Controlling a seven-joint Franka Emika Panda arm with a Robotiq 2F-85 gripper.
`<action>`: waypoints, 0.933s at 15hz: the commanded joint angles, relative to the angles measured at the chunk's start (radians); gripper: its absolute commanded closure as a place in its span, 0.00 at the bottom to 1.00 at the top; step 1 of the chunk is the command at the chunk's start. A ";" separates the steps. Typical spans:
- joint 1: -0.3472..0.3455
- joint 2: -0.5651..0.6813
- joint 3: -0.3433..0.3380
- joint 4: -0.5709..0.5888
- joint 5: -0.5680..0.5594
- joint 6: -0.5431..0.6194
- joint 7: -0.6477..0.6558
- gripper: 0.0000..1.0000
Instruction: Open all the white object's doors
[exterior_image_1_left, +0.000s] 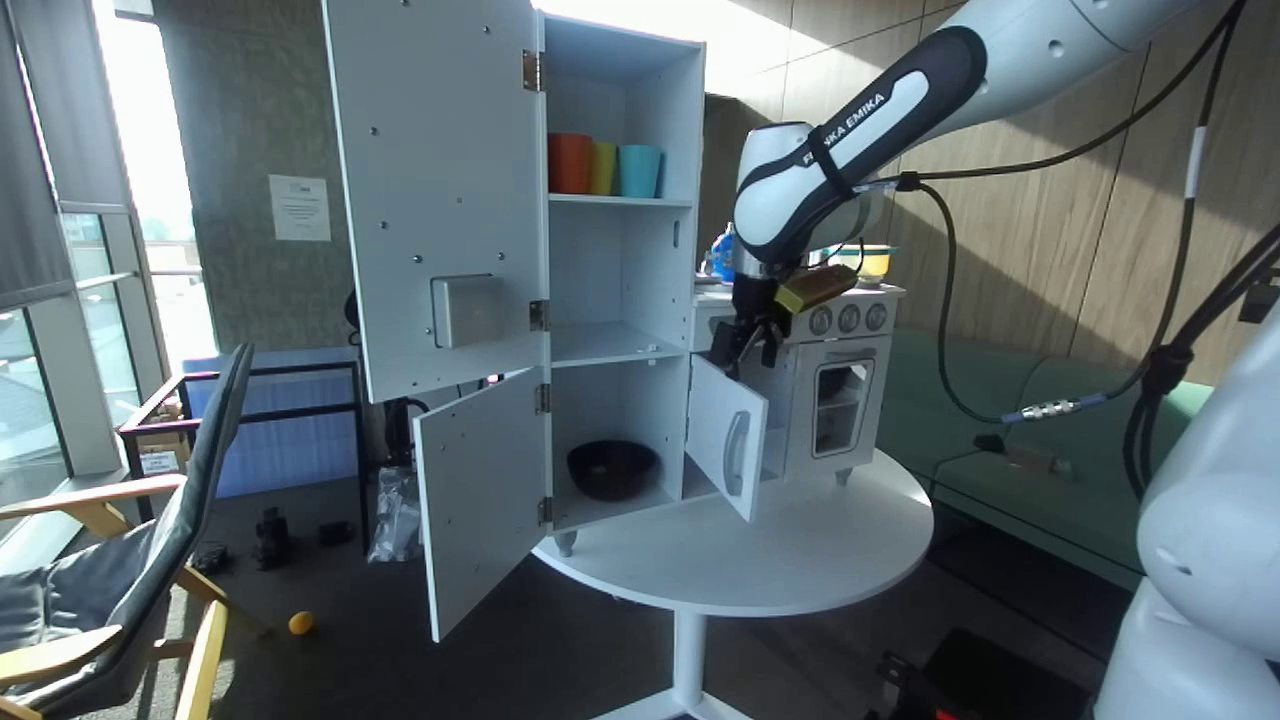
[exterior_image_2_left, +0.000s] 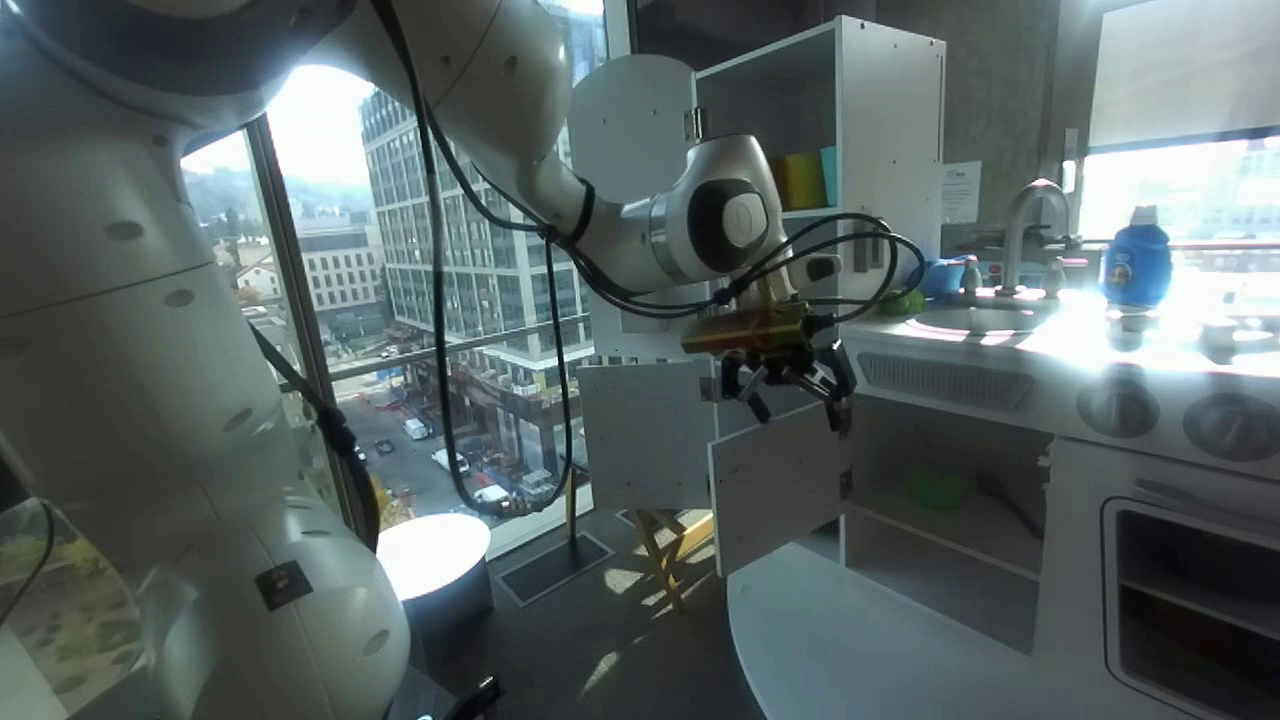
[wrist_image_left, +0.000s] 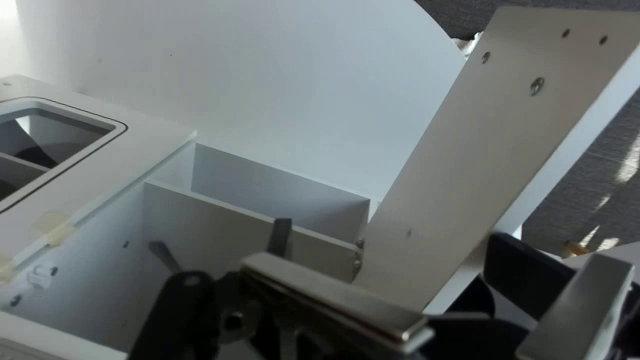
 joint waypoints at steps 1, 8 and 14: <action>0.036 -0.069 0.029 -0.046 0.010 -0.014 -0.046 0.00; -0.009 -0.166 -0.024 -0.011 0.010 -0.008 -0.052 0.00; -0.061 -0.088 -0.132 0.044 0.009 0.020 -0.195 0.00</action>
